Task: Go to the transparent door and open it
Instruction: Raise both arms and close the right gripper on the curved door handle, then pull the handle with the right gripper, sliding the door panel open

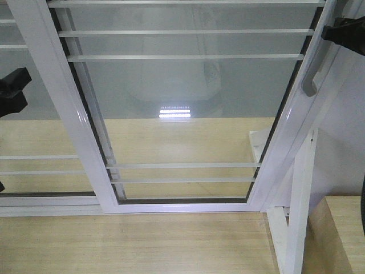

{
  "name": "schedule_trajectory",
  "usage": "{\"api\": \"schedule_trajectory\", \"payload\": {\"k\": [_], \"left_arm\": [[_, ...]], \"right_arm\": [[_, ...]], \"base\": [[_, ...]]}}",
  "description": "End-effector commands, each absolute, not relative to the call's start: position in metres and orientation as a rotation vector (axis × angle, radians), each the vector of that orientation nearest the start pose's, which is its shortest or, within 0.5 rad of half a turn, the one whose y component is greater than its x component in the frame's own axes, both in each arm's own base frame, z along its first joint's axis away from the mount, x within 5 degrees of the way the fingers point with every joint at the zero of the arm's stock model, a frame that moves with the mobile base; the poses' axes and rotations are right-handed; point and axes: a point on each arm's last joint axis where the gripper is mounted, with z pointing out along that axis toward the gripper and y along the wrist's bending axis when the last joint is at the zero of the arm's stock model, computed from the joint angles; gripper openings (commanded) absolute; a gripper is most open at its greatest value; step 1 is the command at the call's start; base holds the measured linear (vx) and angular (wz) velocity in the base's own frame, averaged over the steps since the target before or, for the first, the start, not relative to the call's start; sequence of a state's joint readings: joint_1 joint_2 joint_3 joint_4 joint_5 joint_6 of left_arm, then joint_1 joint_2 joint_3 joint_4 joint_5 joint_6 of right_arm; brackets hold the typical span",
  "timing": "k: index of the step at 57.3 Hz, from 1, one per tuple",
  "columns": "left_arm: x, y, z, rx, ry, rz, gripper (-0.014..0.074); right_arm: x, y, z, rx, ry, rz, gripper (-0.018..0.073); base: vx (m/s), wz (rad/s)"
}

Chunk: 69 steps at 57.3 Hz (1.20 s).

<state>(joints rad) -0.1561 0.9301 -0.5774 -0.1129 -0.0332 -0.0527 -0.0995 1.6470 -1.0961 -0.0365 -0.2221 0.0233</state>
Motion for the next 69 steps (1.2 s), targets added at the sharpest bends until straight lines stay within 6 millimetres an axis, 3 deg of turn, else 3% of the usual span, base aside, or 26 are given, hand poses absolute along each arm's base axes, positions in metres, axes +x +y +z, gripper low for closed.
{"api": "schedule_trajectory", "payload": {"k": [1, 16, 44, 52, 62, 69], "left_arm": [[0.197, -0.031, 0.328, -0.015, 1.684, -0.235, 0.0589], [0.197, -0.031, 0.328, -0.015, 1.684, -0.235, 0.0589], [0.197, -0.031, 0.328, -0.015, 1.684, -0.235, 0.0589], [0.197, -0.031, 0.328, -0.015, 1.684, -0.235, 0.0589], [0.197, -0.031, 0.328, -0.015, 1.684, -0.235, 0.0589], [0.197, -0.031, 0.328, -0.015, 1.684, -0.235, 0.0589]], "right_arm": [[0.379, -0.030, 0.323, 0.001, 1.638, -0.063, 0.0456], [0.382, -0.026, 0.323, -0.011, 1.599, -0.010, 0.0456], [0.406, -0.025, 0.285, 0.006, 1.572, 0.057, 0.0434], [0.408, -0.025, 0.281, 0.004, 1.582, 0.056, 0.0336], [0.407, -0.025, 0.282, -0.001, 1.574, 0.057, 0.0125], [0.408, -0.023, 0.282, -0.001, 1.575, 0.067, 0.0035]], "base": [[0.00, 0.00], [0.00, 0.00], [0.00, 0.00], [0.00, 0.00], [0.00, 0.00], [0.00, 0.00]]}}
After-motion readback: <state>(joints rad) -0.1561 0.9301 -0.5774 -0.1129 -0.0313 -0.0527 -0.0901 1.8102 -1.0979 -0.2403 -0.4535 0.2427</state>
